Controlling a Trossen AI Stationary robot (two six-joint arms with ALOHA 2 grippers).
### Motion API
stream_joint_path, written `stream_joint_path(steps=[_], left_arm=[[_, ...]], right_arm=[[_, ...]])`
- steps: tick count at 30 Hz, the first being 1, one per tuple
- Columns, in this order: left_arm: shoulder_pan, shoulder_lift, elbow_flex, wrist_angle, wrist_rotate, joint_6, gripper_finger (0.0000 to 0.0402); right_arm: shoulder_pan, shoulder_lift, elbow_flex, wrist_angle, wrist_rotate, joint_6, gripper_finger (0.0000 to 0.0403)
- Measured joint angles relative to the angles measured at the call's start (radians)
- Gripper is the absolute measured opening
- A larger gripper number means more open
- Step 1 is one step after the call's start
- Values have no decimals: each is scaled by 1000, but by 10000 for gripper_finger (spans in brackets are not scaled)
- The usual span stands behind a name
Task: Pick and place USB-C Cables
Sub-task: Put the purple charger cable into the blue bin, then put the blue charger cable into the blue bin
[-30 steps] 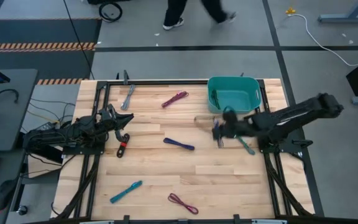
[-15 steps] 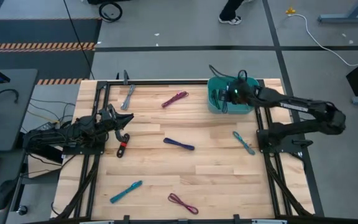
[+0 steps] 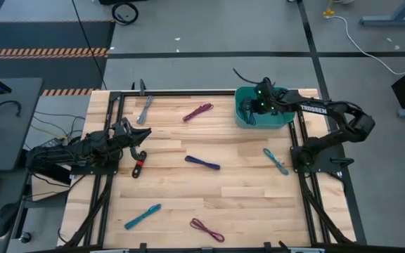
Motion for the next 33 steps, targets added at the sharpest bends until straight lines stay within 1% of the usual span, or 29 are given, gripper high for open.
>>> stream_joint_path(steps=[6,10,13,17,20,25,29,33], left_arm=[[0,0,0,0,0,0,28],[0,0,0,0,0,0,34],[0,0,0,0,0,0,38],[0,0,0,0,0,0,37],[0,0,0,0,0,0,32],[0,0,0,0,0,0,28],[0,0,0,0,0,0,34],[0,0,0,0,0,0,38]], right_arm=[[0,-11,0,-1,42,-20,109],[8,-68,0,2,117,-72,134],[26,-137,0,7,143,-109,138],[82,-240,0,-8,114,-162,134],[169,-312,0,-61,102,-180,132],[379,-384,0,-238,109,-132,130],[556,-390,0,-431,101,-41,130],[701,-370,0,-606,42,84,130]])
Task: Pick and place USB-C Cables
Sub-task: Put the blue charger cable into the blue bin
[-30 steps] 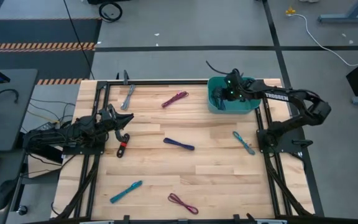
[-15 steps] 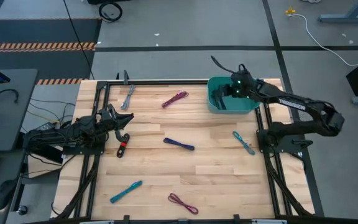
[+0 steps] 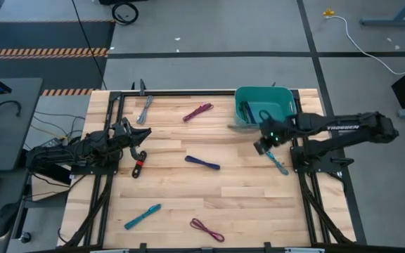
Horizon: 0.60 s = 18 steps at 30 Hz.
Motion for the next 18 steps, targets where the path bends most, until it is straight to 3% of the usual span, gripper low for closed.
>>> stream_joint_path(steps=[5,11,18], left_arm=[[0,0,0,0,0,0,34],[0,0,0,0,0,0,28],[0,0,0,0,0,0,36]], right_arm=[[121,34,-14,-88,-67,124,130],[138,83,-116,-123,-124,190,136],[131,157,-161,-78,-55,246,186]])
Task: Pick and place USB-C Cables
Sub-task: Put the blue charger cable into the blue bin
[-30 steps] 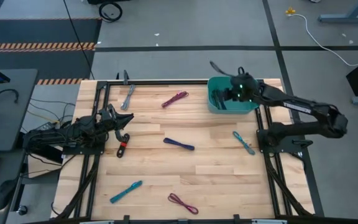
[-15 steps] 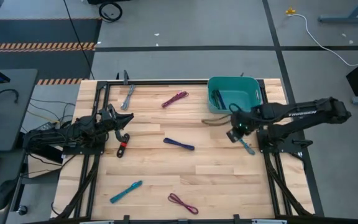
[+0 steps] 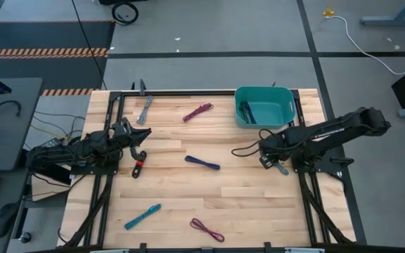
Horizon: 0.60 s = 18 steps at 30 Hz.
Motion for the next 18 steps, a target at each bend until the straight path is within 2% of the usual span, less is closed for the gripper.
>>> stream_joint_path(steps=[5,10,14,18], left_arm=[[0,0,0,0,0,0,34],[0,0,0,0,0,0,26],[0,0,0,0,0,0,27],[0,0,0,0,0,0,33]], right_arm=[[-2,79,-25,44,33,-10,217],[-2,161,-68,173,43,-80,207],[-2,193,-68,202,39,-112,156],[-1,186,-68,228,33,-129,70]])
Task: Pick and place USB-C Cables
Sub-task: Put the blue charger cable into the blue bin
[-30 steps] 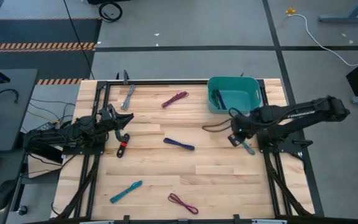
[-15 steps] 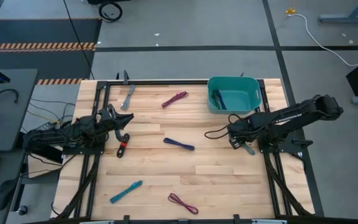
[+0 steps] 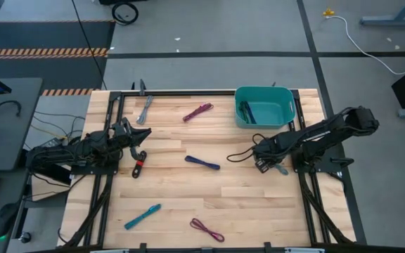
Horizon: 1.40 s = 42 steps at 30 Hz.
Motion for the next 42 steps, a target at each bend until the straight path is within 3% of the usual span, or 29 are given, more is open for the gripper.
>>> stream_joint_path(steps=[3,7,10,16,20,25,30,37,42], left_arm=[[0,0,0,0,0,0,36],[0,0,0,0,0,0,32],[0,0,0,0,0,0,28],[0,0,0,-3,0,0,26],[0,0,0,0,0,0,32],[0,0,0,0,0,0,36],[0,0,0,0,1,0,29],[0,0,0,0,0,0,34],[0,0,0,0,0,0,38]], right_arm=[[0,-16,-1,16,-9,0,22],[6,-55,-4,69,-19,43,34],[14,-101,42,206,23,87,35],[1,-162,98,604,213,29,21],[-62,-168,177,667,317,-77,21],[-214,-158,361,475,327,-257,23],[-441,-148,513,251,330,-416,21],[-760,-114,467,120,223,-524,21],[-852,-18,391,146,83,-520,22]])
